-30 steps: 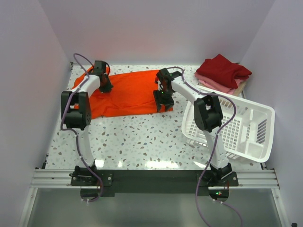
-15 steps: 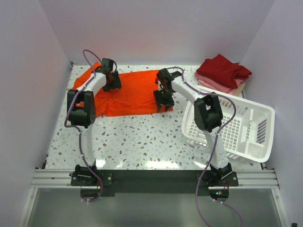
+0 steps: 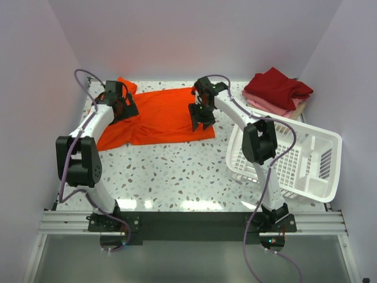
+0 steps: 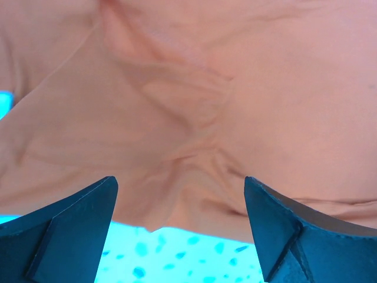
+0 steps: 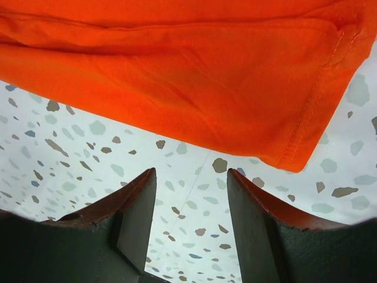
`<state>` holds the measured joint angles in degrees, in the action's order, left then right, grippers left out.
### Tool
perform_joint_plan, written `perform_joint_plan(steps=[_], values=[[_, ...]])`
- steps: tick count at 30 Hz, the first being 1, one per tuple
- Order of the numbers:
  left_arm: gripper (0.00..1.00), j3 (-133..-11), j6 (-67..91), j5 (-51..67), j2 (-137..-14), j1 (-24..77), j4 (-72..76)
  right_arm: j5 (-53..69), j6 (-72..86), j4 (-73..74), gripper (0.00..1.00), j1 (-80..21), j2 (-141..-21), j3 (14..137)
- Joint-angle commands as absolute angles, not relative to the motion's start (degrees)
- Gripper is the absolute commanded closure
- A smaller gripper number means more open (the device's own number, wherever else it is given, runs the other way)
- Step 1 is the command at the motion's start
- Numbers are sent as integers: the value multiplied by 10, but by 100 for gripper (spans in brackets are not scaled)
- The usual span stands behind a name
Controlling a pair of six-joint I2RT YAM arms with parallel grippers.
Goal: Fold and stack the t-shirts
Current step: Fold the tshirt
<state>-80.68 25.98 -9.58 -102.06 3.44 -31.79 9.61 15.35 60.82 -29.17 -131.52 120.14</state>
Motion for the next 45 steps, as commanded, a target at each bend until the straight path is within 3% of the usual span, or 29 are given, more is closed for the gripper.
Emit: perform_joint_plan(steps=[1, 9, 24, 37, 45], values=[[6, -729, 291, -80, -989, 4, -287, 91, 147, 610, 45, -285, -1317, 1234], [5, -585, 339, -32, -960, -67, -237, 76, 140, 564, 44, -278, -1350, 1215], [3, -518, 296, -63, -925, -102, -233, -14, 122, 558, 45, -274, -1370, 1123], [2, -516, 251, -84, -885, -108, -254, -28, 126, 584, 45, -272, -1312, 1063], [2, -628, 250, -50, -872, -107, -286, 13, 118, 596, 39, -279, -1263, 1118]])
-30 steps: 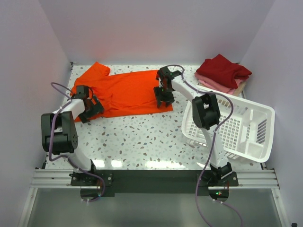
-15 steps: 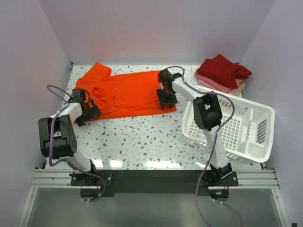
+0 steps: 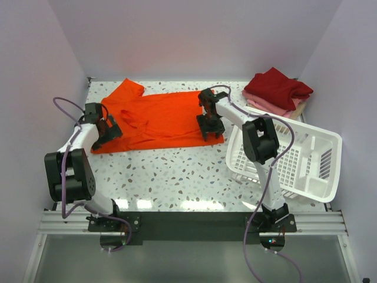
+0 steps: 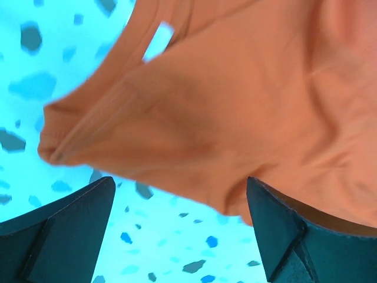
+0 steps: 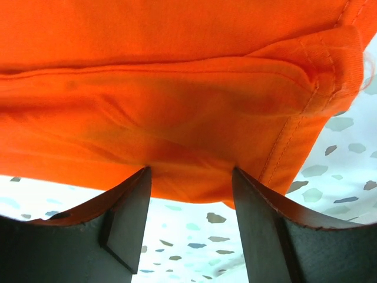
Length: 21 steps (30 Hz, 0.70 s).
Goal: Fold and stack the t-shirts
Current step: Fold the tshirt
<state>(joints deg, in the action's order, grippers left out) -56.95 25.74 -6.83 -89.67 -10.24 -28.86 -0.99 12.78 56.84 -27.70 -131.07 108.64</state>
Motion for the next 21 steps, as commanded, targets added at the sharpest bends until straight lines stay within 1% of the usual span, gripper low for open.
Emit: perform_joint_plan(steps=[1, 7, 11, 14, 21], values=[[2, -635, 255, -42, -872, -105, -283, 18, 120, 594, 38, -280, -1255, 1123], [2, -669, 266, -33, -911, -56, -274, 42, 134, 571, 35, -293, -1259, 1163], [2, -656, 284, -16, -944, -37, -253, 37, 134, 560, 35, -292, -1294, 1200], [2, -645, 290, -11, -967, -33, -219, 37, 133, 529, 35, -293, -1315, 1204], [2, -630, 284, -4, -1010, -33, -192, 36, 132, 461, 35, -292, -1315, 1133]])
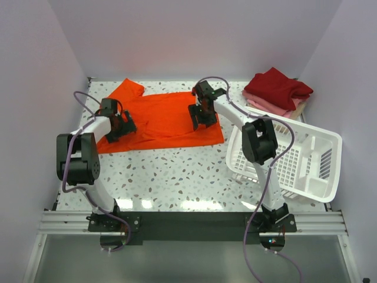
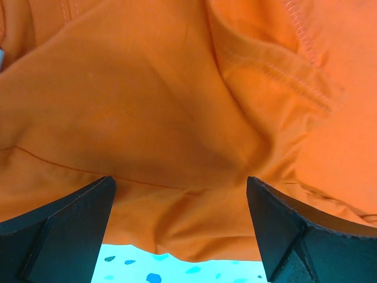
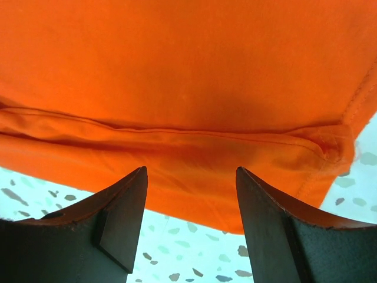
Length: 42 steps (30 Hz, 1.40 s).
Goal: Fold and stack the t-shirts
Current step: Fold the tshirt
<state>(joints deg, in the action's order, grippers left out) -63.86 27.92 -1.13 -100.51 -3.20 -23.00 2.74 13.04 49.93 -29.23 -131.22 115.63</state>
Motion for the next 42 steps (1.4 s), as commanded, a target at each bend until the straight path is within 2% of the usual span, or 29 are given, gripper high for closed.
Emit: perform_joint_plan(steps=[1, 13, 19, 29, 36, 42], values=[[1, -627, 280, -4, -1008, -33, -191, 40, 132, 460, 35, -292, -1317, 1124], [1, -529, 237, -33, -950, -48, -183, 66, 131, 454, 36, -295, -1305, 1000], [1, -481, 207, -56, -916, -70, -186, 71, 132, 449, 37, -319, -1261, 922], [0, -477, 194, -78, -876, -78, -210, 81, 166, 461, 37, -361, -1192, 828], [0, -553, 193, -74, -834, -78, -275, 30, 151, 514, 37, -365, -1179, 900], [0, -612, 207, -44, -811, -79, -320, 22, 149, 543, 31, -364, -1196, 992]])
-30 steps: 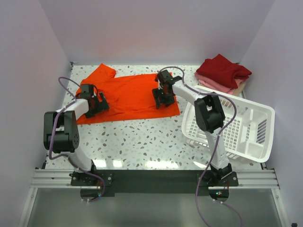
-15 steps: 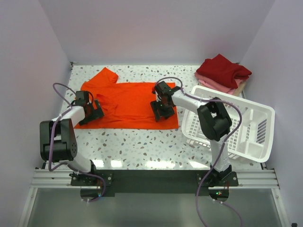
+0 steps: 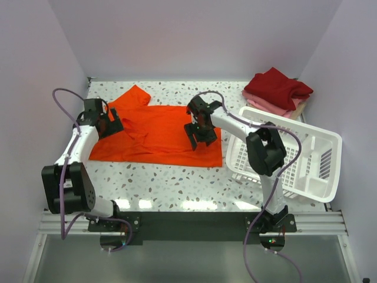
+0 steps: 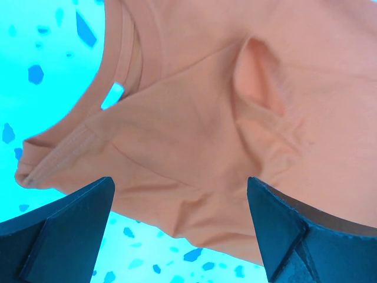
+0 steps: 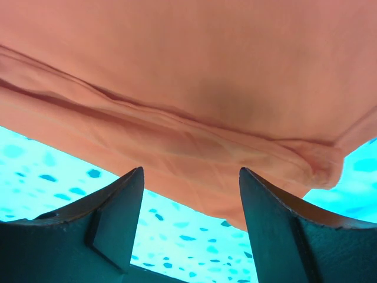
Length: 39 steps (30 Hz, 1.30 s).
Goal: Fold and stack the t-shirts
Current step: Fold the tshirt
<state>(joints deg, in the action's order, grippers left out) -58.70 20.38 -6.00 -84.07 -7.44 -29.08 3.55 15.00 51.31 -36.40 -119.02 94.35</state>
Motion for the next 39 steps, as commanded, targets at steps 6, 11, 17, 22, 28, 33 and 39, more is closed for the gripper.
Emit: perform_joint_plan(steps=[6, 11, 17, 22, 28, 33, 39], values=[[0, -576, 258, -10, -819, -78, -286, 25, 149, 539, 28, -362, -1246, 1044], [0, -557, 278, 14, -843, -78, -225, 25, 149, 512, 28, -356, -1267, 1066], [0, -538, 265, 2, -893, -80, -198, 42, 156, 479, 28, -355, -1274, 1044], [0, -496, 259, -18, -897, -82, -192, 45, 163, 474, 29, -354, -1274, 1012], [0, -440, 250, -45, -867, -89, -200, 52, 162, 469, 29, -356, -1256, 969], [0, -406, 250, -68, -821, -94, -232, 73, 157, 468, 29, -358, -1237, 921], [0, -392, 268, -83, -788, -107, -277, 96, 156, 461, 30, -365, -1218, 861]])
